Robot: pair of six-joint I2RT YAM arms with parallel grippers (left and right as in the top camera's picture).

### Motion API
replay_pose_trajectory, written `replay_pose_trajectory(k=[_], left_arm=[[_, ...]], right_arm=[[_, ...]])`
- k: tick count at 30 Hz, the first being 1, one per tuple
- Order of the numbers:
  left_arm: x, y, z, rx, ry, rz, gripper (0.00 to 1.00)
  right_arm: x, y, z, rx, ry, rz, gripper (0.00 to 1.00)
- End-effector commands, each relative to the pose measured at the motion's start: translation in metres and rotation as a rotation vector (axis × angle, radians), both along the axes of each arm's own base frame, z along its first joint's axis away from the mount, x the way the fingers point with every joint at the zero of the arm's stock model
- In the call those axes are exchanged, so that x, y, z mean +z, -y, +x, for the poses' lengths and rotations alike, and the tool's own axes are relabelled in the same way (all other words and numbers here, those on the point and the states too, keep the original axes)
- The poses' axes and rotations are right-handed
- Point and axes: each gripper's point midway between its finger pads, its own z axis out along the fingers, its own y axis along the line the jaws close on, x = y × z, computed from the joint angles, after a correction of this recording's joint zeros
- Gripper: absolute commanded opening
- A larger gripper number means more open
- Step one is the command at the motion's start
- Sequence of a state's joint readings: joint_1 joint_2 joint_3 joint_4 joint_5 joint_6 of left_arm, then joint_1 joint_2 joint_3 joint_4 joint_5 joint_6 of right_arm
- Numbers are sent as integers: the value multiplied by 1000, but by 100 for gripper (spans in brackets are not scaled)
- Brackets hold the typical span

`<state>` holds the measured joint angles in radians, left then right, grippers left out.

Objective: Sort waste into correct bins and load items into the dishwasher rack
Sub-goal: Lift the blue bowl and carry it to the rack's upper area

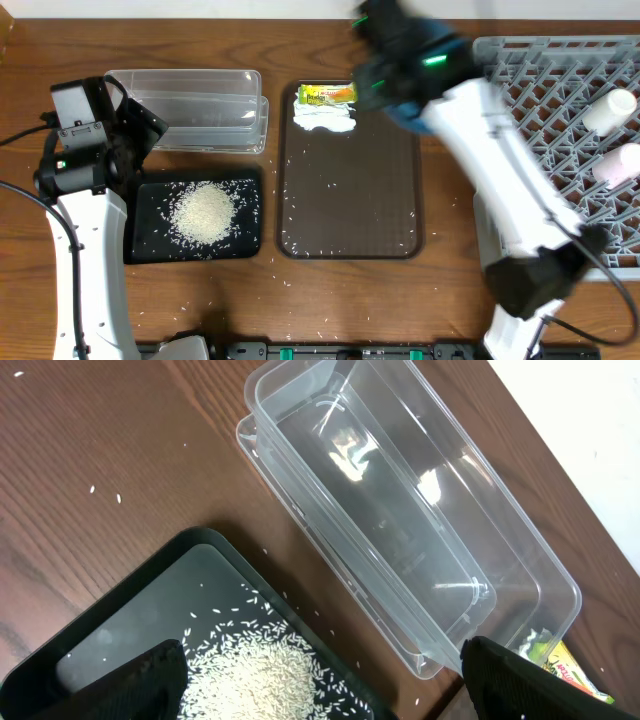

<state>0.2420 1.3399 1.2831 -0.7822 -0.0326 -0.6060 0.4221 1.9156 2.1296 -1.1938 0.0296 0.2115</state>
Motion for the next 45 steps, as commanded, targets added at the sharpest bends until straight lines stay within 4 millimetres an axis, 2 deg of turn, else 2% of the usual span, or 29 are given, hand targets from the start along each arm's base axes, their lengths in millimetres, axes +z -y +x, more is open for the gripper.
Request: replay_pose_trajectory(k=[1,5,8,12,16,19,23,27,31,39,45], left_arm=[[-4,-2,-1,12,-12,-2,90],[-4,-2,-1,12,-12,-2,90],[-4,-2,-1,13,-12,-2,90],[-4,-2,-1,12,-12,-2,90],[-4,-2,-1,12,-12,-2,90],[-4,-2,-1,12,-12,-2,90],[-4,-2,-1,12,-12,-2,90],[-4,-2,-1,13,-12,-2,90],[-4,-2,-1,12,-12,-2,90],[-4,-2,-1,12,-12,-2,90],[-4,-2,-1,12,-12,-2,90]], right_arm=[[32,28,0,73,25,128,1],[39,67,10,85,11,283,1],[54,96,21,115,53,437,1],[77,126,30,169,128,626,1],[84,146,43,224,189,742,1],[75,154,53,239,190,787,1],[46,159,68,198,116,837,1],[27,159,76,212,81,895,1],[11,168,83,191,65,906,1],[3,187,83,191,47,1015,1],[-13,201,81,124,-9,1051,1]])
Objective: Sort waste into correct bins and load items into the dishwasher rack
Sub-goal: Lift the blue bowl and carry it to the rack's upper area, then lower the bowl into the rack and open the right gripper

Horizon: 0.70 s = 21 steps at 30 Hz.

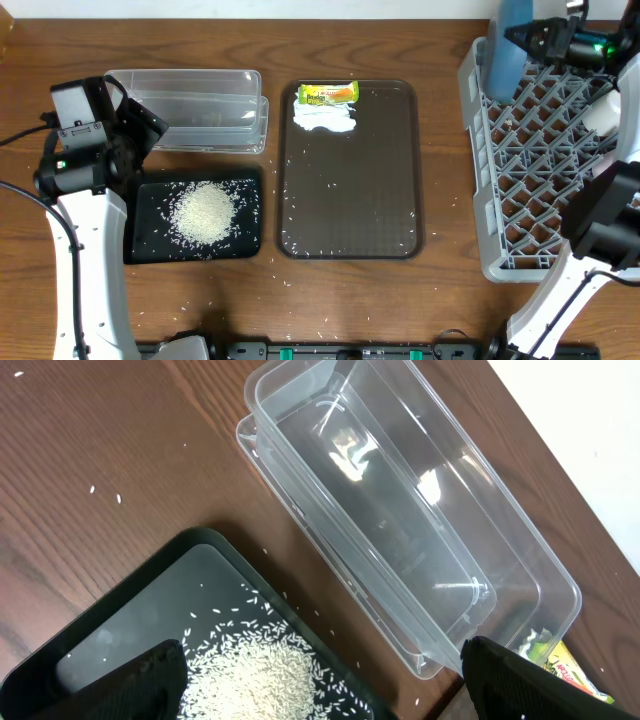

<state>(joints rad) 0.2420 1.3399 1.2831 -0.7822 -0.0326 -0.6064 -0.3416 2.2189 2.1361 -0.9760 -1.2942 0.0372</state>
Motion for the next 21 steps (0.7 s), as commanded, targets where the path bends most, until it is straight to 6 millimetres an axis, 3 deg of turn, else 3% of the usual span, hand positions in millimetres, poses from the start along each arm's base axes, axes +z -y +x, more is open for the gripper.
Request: replay_pose_trajectory(k=[1,7,12,18,21], left_arm=[[-4,-2,-1,12,-12,-2,90],[-4,-2,-1,12,-13,-1,90],[-4,-2,-1,12,-13,-1,90],[-4,-2,-1,12,-13,-1,90],[-4,-2,-1,12,-13,-1,90]], right_arm=[[-5,7,-2,1,-25,40,1],[-13,20,-3,-42,-71,18,2],[-34,45,-4,-138,-146,-103,12],[-32,72,-12,-233,-178,-214,15],[-32,83,-20,-284,-221,-284,43]])
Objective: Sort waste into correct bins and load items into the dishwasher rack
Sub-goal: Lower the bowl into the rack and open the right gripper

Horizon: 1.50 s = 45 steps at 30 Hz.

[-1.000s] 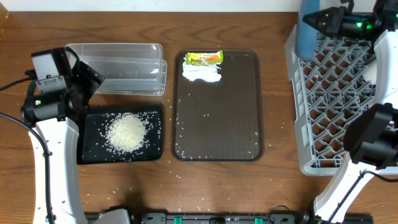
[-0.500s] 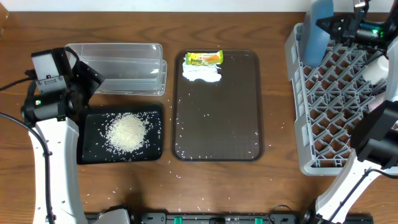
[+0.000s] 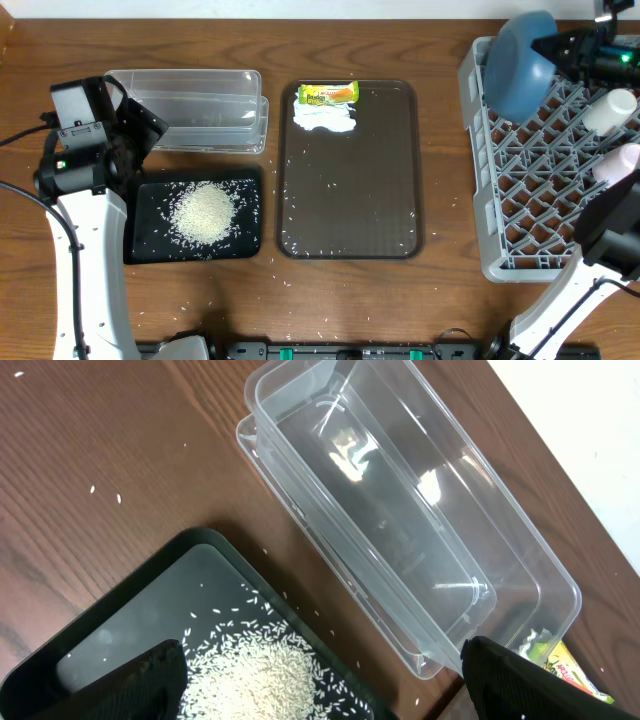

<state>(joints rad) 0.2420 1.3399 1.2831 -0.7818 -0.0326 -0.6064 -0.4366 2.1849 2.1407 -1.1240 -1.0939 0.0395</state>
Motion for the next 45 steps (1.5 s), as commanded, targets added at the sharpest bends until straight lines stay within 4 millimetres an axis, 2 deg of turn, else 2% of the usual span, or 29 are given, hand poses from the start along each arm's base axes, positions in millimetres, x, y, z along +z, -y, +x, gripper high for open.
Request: replay_pose_trajectory(k=[1,6,10,14,15,17,22,24,26,27,30,33,36,38,42,44,45], left_arm=[[-4,-2,-1,12,-13,-2,90],[-4,-2,-1,12,-13,-2,90],[-4,-2,-1,12,-13,-2,90],[-4,-2,-1,12,-13,-2,90],[-4,-2,-1,12,-13,-2,90],[-4,-2,-1,12,-13,-2,90],[-4,-2,-1,12,-13,-2,90],[-4,-2,-1,12,-13,-2,90],[-4,-2,-1,12,-13,-2,90],[-4,-2,-1,12,-13,-2,90],[-4,-2,-1,12,-13,-2,91],[-4,-2,-1,12,-13,-2,91],[-4,-2,-1,12,-13,-2,90],[-4,-2,-1,12,-13,-2,90],[-4,-2,-1,12,-13,-2,90],[-4,-2,-1,12,-13,-2,90],[-4,-2,-1,12,-13,-2,90]], right_arm=[[-13,29,-7,-105,-78,-190,49],[-17,43,-21,-171,-162,-301,52],[-9,47,-30,-197,-181,-354,54],[2,60,-41,-279,-214,-433,61],[6,65,-45,-311,-226,-461,64],[15,71,-51,-360,-232,-501,75],[48,72,-62,-421,-180,-536,79],[60,70,-63,-439,-150,-532,87],[73,63,-62,-428,-104,-517,98],[77,60,-61,-419,-86,-505,99],[83,42,-58,-366,-52,-450,99],[81,26,-57,-322,-57,-427,99],[80,10,-57,-287,-64,-425,89],[79,-2,-57,-260,-66,-424,88],[79,-35,-53,-187,-50,-427,93],[80,-57,-50,-140,-26,-432,99],[82,-70,-47,-115,-6,-434,99]])
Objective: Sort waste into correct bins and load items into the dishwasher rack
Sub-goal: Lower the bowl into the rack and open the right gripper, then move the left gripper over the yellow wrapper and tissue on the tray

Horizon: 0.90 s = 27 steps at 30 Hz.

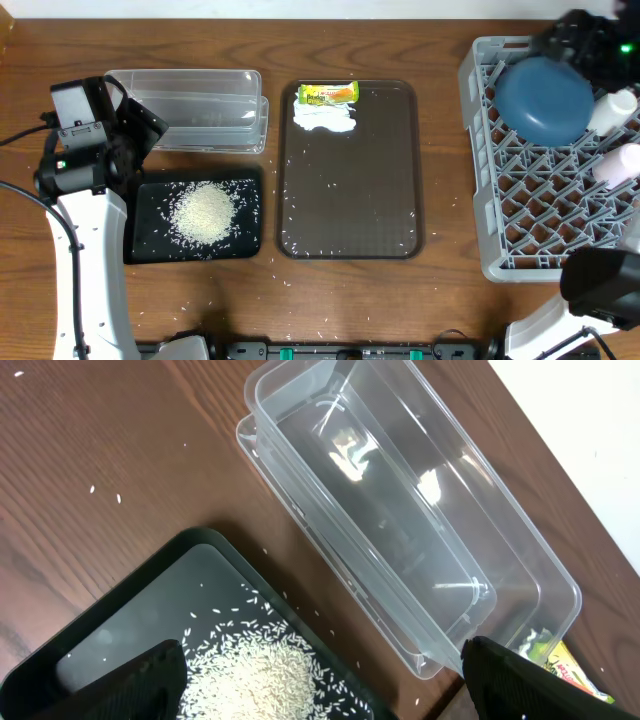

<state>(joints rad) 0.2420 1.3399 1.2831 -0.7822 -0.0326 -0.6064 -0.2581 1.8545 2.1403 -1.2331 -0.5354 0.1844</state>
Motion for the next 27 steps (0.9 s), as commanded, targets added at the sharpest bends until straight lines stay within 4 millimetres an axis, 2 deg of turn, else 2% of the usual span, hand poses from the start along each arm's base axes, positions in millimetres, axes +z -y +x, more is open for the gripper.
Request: replay_pose_trajectory(k=[1,5,7,10,12,15,20,24,27], left_arm=[[-4,-2,-1,12,-13,-1,90],[-4,-2,-1,12,-13,-1,90],[-4,-2,-1,12,-13,-1,90],[-4,-2,-1,12,-13,-1,91],[-4,-2,-1,12,-12,-2,90],[-4,-3,0,12,-10,-1,90],[-3,-3,0,12,-9,-1,90],[-4,-2,0,41,1,-27,90],[-6,13,2,-9,4,-96,90]], right_arm=[[8,-41,4,96,35,8,99],[12,-78,12,167,79,-33,99],[10,-86,16,164,90,-89,99],[5,-87,20,125,85,-198,99],[0,-78,21,67,71,-300,99],[-3,-51,23,-65,42,-381,99],[-4,6,21,-310,-13,-317,99],[-13,30,8,-339,-79,-268,99],[-18,52,-3,-385,-123,-275,99]])
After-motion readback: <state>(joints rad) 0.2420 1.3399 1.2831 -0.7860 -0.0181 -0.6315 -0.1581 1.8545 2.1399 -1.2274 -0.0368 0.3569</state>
